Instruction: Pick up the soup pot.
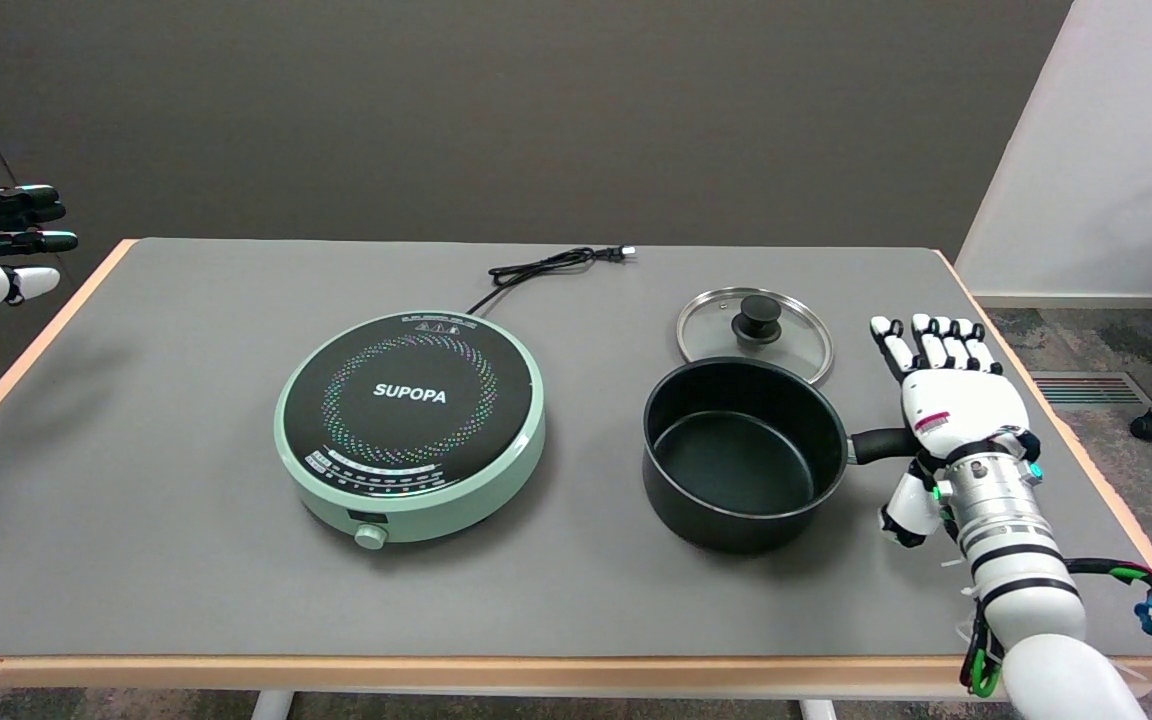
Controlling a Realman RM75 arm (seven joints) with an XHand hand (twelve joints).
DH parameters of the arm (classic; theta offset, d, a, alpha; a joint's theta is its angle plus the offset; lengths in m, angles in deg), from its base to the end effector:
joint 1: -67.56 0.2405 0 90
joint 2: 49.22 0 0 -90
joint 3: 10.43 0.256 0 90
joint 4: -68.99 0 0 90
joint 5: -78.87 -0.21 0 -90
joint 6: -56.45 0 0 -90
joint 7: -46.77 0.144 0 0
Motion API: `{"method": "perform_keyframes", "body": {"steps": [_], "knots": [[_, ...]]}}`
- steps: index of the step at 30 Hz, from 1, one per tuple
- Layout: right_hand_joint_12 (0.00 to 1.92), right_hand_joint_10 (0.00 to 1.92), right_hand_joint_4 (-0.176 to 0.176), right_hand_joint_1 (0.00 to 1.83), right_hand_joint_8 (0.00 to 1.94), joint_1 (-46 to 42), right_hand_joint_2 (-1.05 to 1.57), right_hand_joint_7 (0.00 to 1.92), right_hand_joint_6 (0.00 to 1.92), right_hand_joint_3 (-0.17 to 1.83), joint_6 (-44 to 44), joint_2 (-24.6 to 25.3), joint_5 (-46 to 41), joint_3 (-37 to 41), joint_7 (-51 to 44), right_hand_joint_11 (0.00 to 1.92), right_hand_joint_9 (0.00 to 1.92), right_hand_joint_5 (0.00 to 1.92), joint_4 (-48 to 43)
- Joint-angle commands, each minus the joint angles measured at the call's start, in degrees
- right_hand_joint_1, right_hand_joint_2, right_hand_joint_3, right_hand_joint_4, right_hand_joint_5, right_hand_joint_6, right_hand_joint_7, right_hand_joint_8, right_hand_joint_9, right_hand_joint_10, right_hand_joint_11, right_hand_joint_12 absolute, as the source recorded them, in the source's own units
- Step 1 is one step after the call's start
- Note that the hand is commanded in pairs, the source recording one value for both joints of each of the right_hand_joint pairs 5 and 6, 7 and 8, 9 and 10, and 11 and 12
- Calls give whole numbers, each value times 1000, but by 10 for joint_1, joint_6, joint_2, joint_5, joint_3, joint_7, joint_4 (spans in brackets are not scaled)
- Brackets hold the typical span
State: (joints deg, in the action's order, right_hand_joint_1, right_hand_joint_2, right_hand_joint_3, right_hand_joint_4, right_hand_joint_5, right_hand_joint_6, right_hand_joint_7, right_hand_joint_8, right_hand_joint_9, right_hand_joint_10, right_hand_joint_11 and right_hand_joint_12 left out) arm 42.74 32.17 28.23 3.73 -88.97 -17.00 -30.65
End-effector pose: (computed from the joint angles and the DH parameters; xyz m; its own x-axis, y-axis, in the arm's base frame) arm -0.2714 -0.2225 0.4000 0.9918 -0.0549 -0.1151 0.1272 0.4924 0.8611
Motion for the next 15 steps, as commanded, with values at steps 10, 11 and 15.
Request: {"method": "perform_keyframes", "body": {"steps": [10,11,15], "knots": [[11,11,176,1398,11,13,-645,11,11,1758,3,-5,0,-6,-1,11,11,11,22],[12,12,176,1397,12,15,-649,12,12,1773,3,-5,0,-6,-1,12,12,12,24],[17,17,176,1411,17,16,-601,17,17,1665,3,-5,3,-6,-1,17,17,17,26]]}}
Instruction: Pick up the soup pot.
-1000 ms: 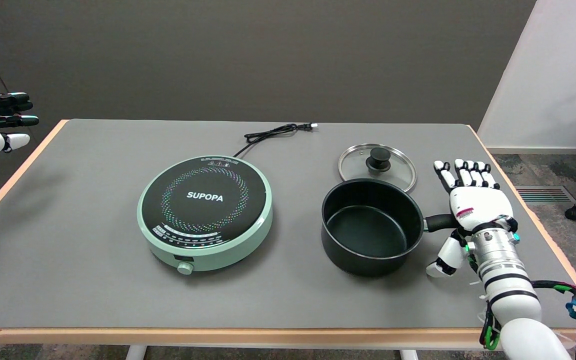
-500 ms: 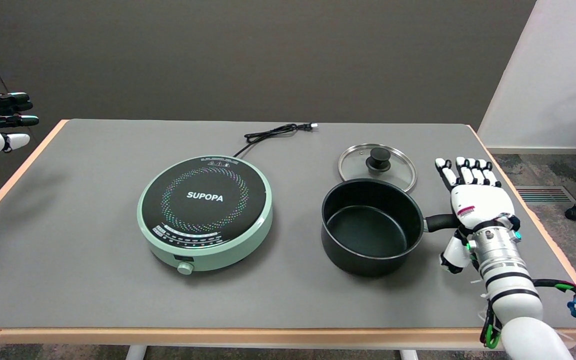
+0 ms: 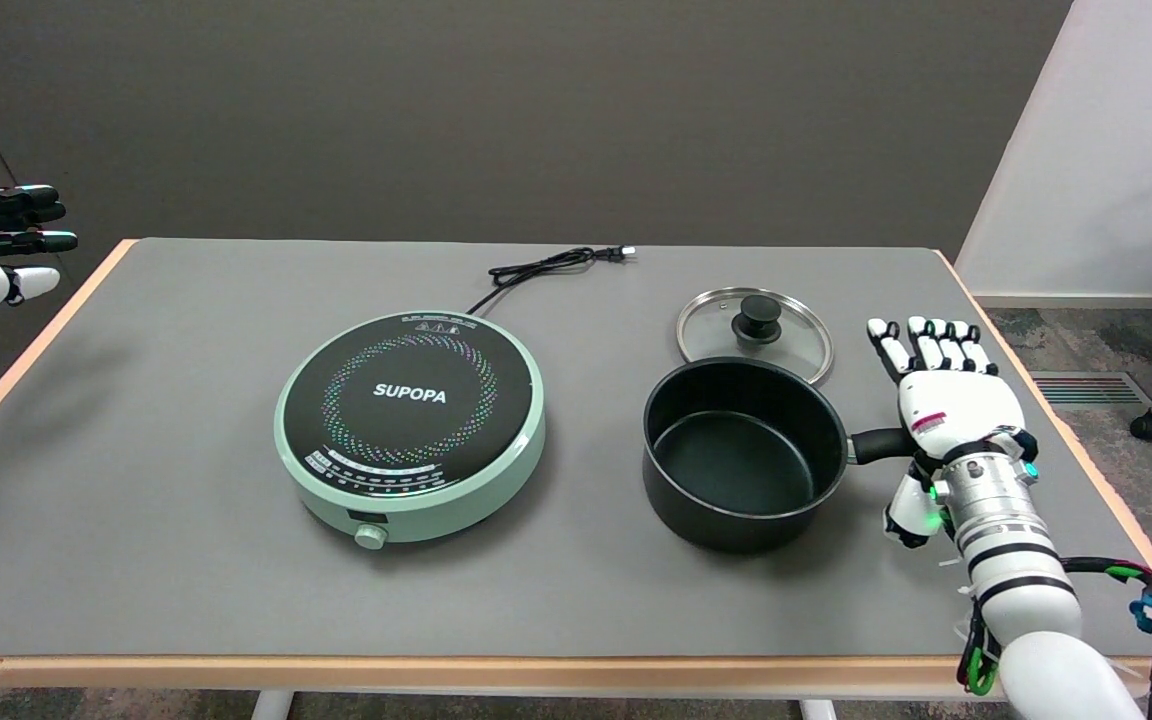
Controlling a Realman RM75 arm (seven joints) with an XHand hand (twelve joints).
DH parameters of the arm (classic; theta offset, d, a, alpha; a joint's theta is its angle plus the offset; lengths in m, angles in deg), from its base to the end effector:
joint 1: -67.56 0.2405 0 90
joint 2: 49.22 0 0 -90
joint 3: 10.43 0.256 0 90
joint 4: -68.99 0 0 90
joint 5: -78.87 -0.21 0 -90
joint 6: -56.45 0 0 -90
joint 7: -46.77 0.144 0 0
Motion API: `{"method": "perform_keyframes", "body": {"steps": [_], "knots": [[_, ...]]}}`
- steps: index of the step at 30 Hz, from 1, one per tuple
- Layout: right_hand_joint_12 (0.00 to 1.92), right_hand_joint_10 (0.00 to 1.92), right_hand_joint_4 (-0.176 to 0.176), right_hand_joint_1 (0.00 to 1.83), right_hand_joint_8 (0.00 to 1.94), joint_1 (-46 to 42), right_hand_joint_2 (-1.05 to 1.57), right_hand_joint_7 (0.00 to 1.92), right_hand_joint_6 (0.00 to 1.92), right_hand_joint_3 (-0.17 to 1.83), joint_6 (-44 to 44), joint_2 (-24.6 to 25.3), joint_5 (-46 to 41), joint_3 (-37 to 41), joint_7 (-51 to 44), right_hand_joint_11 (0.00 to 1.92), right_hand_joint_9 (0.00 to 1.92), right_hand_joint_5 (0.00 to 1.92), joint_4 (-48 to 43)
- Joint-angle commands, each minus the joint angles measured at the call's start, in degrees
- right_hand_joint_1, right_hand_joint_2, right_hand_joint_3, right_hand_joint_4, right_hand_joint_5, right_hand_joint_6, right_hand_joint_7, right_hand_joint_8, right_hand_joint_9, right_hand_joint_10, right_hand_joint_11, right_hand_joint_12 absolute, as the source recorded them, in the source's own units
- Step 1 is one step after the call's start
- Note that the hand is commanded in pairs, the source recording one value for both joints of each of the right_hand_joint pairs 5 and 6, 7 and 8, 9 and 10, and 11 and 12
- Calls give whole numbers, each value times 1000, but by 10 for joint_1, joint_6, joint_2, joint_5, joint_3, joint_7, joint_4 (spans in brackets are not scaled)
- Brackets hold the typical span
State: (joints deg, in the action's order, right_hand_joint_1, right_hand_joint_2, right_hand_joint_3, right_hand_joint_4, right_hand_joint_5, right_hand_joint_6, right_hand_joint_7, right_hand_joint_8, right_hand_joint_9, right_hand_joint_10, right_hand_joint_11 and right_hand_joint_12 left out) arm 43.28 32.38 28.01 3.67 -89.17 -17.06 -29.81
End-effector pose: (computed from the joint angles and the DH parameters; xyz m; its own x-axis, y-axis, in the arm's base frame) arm -0.2742 -0.2248 0.4004 0.9914 -0.0619 -0.1150 0.1305 0.4884 0.8628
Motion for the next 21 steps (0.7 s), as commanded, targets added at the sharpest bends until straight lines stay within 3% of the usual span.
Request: {"method": "perform_keyframes", "body": {"steps": [1,3,5,7,18,21], "knots": [[61,61,176,1401,61,11,-636,61,61,1768,0,-2,4,-4,0,61,61,61,18],[198,198,176,1356,198,12,-779,198,198,1833,-1,-2,4,-4,0,198,198,198,18],[425,425,176,1356,425,12,-801,425,425,1833,-4,-2,2,-4,0,425,425,425,20],[529,529,176,1353,529,12,-805,529,529,1833,-4,-2,1,-4,0,529,529,529,21],[691,691,176,1391,691,15,-801,691,691,1833,-2,-3,0,-2,0,691,691,691,24],[767,767,143,1361,767,17,-745,767,767,1833,0,-3,1,0,0,767,767,767,25]]}}
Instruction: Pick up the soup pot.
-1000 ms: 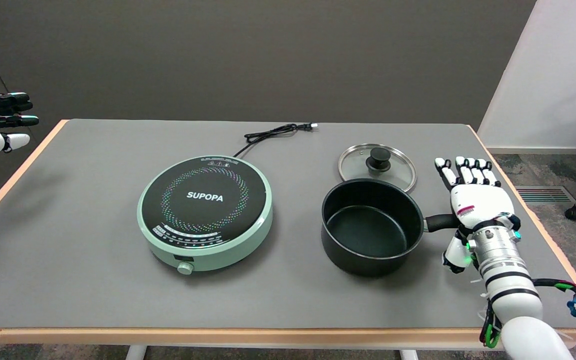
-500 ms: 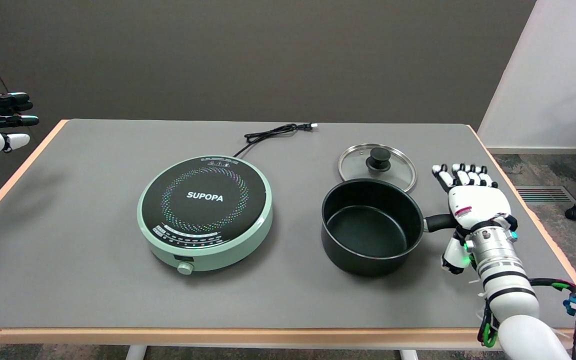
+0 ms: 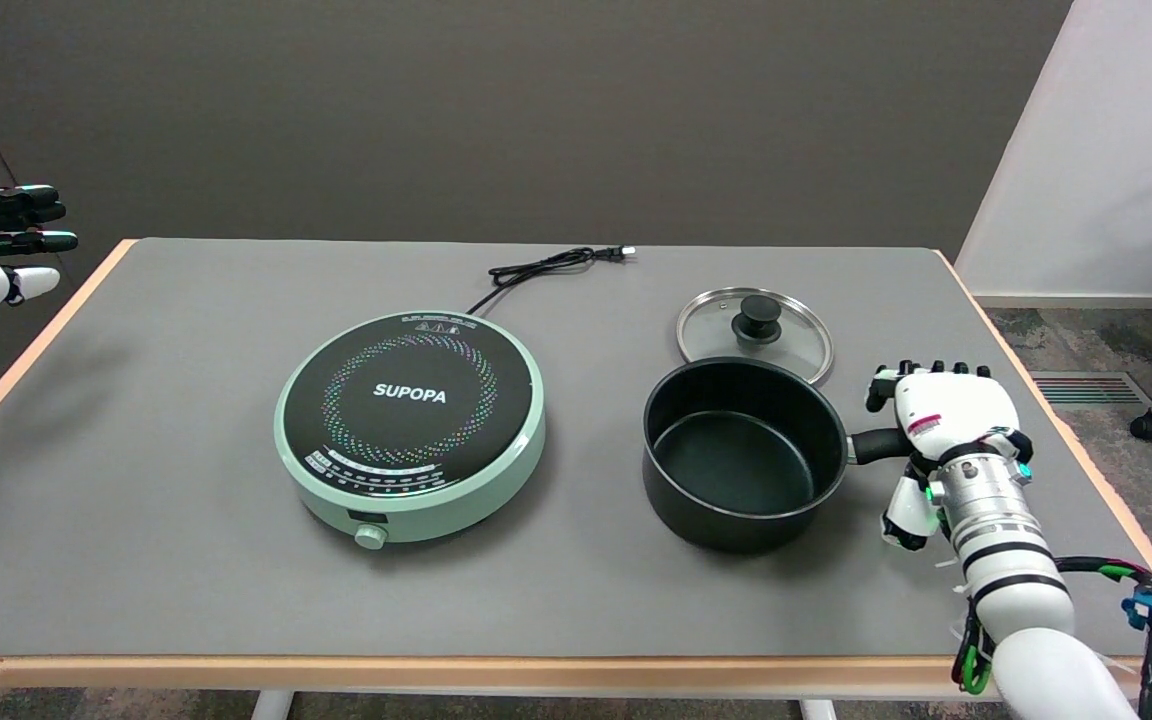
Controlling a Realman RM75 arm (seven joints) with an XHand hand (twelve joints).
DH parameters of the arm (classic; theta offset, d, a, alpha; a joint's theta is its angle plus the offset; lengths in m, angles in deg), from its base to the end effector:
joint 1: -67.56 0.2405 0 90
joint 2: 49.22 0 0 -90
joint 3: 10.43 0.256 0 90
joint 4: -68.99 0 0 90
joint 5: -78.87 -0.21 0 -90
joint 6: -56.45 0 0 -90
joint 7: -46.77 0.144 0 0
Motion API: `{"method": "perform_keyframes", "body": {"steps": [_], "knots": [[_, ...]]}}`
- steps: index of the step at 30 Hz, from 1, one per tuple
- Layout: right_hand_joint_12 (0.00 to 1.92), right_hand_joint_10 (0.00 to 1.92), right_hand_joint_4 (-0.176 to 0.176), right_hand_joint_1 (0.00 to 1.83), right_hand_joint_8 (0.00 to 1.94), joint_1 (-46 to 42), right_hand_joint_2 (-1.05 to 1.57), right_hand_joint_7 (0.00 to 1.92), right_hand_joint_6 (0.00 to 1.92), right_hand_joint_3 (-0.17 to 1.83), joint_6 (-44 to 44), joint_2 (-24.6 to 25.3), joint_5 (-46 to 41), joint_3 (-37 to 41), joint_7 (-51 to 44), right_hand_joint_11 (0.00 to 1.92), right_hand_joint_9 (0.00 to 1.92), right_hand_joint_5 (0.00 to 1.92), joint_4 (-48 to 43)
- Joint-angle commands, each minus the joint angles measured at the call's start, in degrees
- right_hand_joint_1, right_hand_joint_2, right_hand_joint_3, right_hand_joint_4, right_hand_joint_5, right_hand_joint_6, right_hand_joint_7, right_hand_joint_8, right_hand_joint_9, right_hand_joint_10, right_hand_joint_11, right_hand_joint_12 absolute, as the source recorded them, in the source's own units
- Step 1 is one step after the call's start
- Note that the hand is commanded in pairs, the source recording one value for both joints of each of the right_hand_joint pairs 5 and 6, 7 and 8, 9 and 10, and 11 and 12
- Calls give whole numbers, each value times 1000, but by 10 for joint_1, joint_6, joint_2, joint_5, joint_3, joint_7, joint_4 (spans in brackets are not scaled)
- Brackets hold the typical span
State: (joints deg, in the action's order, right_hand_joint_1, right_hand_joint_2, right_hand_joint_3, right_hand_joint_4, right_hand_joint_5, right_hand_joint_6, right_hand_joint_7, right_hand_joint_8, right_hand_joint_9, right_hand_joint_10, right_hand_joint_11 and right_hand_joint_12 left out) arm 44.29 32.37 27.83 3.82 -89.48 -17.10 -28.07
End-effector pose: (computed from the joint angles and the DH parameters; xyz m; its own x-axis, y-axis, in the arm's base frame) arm -0.2800 -0.2280 0.4018 0.9904 -0.0753 -0.1161 0.1381 0.4883 0.8617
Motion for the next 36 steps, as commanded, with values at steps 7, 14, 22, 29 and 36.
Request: {"method": "perform_keyframes", "body": {"steps": [7,14,22,29,36], "knots": [[935,935,62,1300,935,10,-787,935,935,1833,1,-6,-2,4,0,935,935,935,13],[1043,1043,22,1283,1043,18,-670,1043,1043,1833,0,-10,-1,1,3,1043,1043,1043,22],[1233,1233,-51,1290,1233,25,-266,1233,1233,1809,1,-14,-2,0,5,1233,1233,1233,32],[1421,1421,-105,1298,1421,30,77,1421,1421,1317,1,-18,-2,-1,5,1421,1421,1421,37],[1459,1459,-109,1306,1459,30,113,1459,1459,1262,0,-18,-2,-3,5,1459,1459,1459,35]]}}
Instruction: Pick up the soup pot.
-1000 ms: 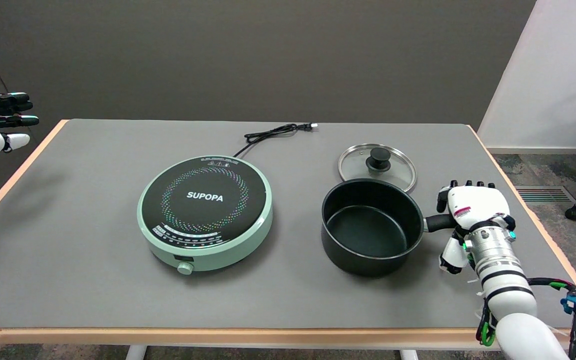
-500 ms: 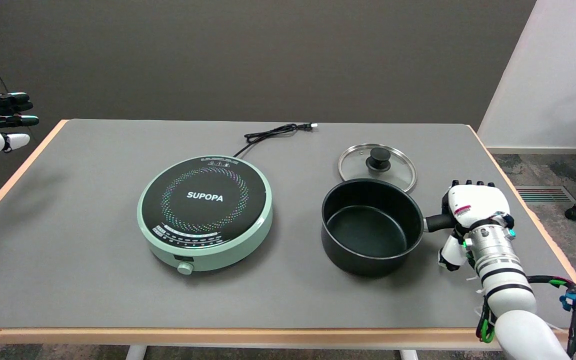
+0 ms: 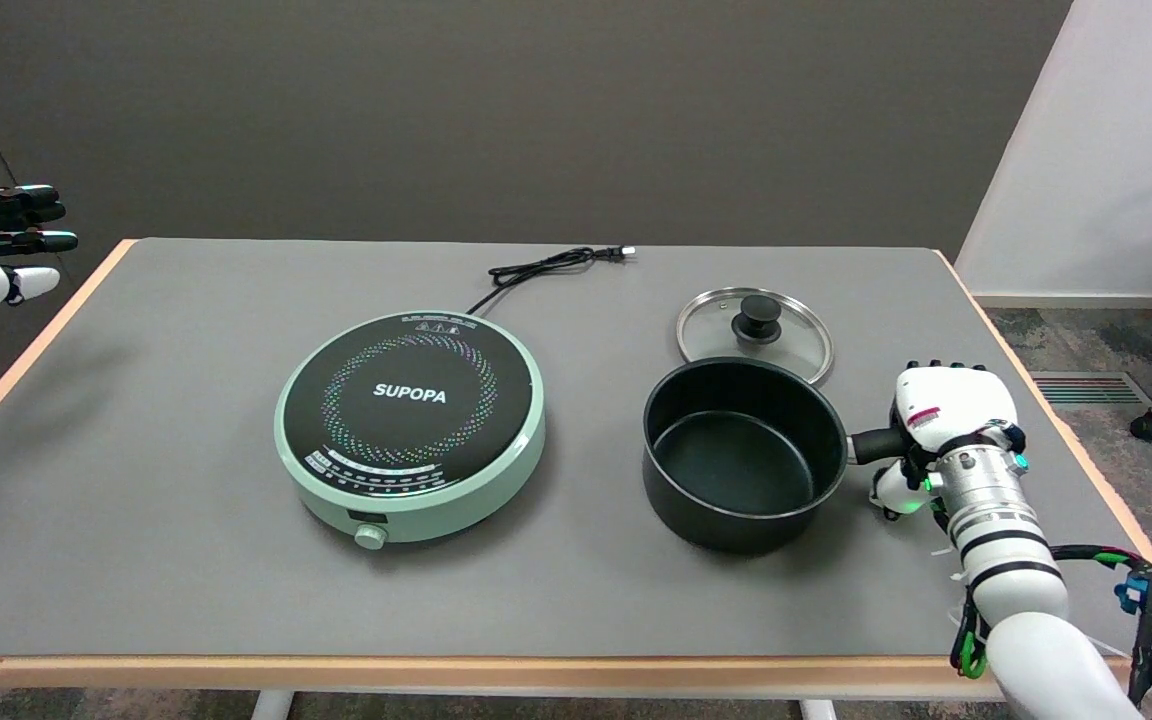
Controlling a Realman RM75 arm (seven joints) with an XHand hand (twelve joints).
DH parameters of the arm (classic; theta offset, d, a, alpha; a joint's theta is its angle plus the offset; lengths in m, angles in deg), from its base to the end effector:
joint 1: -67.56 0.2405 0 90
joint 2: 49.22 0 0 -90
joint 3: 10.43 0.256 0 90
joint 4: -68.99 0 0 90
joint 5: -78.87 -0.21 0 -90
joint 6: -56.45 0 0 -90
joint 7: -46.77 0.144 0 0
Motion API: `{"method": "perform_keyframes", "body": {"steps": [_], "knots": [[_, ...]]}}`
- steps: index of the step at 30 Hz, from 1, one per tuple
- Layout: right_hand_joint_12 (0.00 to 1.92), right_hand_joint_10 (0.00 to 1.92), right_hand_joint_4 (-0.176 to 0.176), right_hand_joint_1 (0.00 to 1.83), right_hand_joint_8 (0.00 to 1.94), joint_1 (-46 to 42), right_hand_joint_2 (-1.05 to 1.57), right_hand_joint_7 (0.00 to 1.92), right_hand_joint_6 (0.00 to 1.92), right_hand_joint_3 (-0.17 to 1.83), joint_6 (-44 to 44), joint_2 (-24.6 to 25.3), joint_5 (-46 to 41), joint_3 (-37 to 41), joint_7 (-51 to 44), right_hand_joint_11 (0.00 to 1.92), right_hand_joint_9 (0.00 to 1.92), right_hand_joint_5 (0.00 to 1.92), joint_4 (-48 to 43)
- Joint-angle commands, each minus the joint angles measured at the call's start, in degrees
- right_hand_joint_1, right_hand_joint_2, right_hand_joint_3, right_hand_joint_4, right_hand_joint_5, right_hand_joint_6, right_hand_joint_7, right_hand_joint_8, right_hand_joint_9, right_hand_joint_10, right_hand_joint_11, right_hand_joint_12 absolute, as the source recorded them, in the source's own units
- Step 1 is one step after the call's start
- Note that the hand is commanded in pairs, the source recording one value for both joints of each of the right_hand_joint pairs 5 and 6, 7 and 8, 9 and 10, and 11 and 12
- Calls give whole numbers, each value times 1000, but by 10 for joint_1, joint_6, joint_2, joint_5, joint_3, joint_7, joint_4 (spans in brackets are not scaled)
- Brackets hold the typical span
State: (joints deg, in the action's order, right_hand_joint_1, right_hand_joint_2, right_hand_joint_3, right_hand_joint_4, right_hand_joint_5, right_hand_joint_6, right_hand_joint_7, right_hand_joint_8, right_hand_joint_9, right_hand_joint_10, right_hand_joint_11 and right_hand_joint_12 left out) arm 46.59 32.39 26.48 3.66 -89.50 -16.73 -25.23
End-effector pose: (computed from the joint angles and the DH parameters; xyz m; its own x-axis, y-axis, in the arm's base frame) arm -0.2831 -0.2369 0.4102 0.9890 -0.0797 -0.1245 0.1476 0.4924 0.8578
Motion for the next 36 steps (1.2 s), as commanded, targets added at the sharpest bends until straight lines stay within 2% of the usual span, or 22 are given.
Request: {"method": "perform_keyframes", "body": {"steps": [1,7,14,15,16,18,22,23,24,26,32,34,36], "knots": [[1460,1460,-109,1308,1460,7,109,1460,1460,1273,0,-5,0,-3,1,1460,1460,1460,6],[1476,1476,-113,1311,1476,4,96,1476,1476,1299,-1,-2,0,-3,2,1476,1476,1476,2],[1607,1607,-123,1306,1607,6,135,1607,1607,1247,-7,-2,0,-3,8,1607,1607,1607,3],[1639,1639,-116,1306,1639,6,162,1639,1639,1233,-7,-2,0,-3,9,1639,1639,1639,3],[1741,1741,-93,1305,1741,7,254,1741,1741,1185,-5,-3,0,-3,13,1741,1741,1741,4],[1917,1917,-21,1280,1917,8,470,1917,1917,1053,-1,-4,0,-3,15,1917,1917,1917,6],[1920,1920,-22,1264,1920,10,511,1920,1920,1063,8,-6,4,0,15,1920,1920,1920,10],[1920,1920,-20,1264,1920,9,486,1920,1920,834,10,-6,6,0,15,1920,1920,1920,11],[1920,1920,-20,1265,1920,9,474,1920,1920,729,10,-6,6,1,15,1920,1920,1920,11],[1920,1920,-21,1268,1920,9,434,1920,1920,666,11,-8,6,1,15,1920,1920,1920,13],[1920,1920,-22,1232,1920,8,388,1920,1920,798,8,-8,6,3,15,1920,1920,1920,15],[1920,1920,-24,1206,1920,7,378,1920,1920,939,8,-8,2,4,15,1920,1920,1920,16],[1920,1920,-25,1197,1920,8,377,1920,1920,994,6,-8,1,4,16,1920,1920,1920,18]]}}
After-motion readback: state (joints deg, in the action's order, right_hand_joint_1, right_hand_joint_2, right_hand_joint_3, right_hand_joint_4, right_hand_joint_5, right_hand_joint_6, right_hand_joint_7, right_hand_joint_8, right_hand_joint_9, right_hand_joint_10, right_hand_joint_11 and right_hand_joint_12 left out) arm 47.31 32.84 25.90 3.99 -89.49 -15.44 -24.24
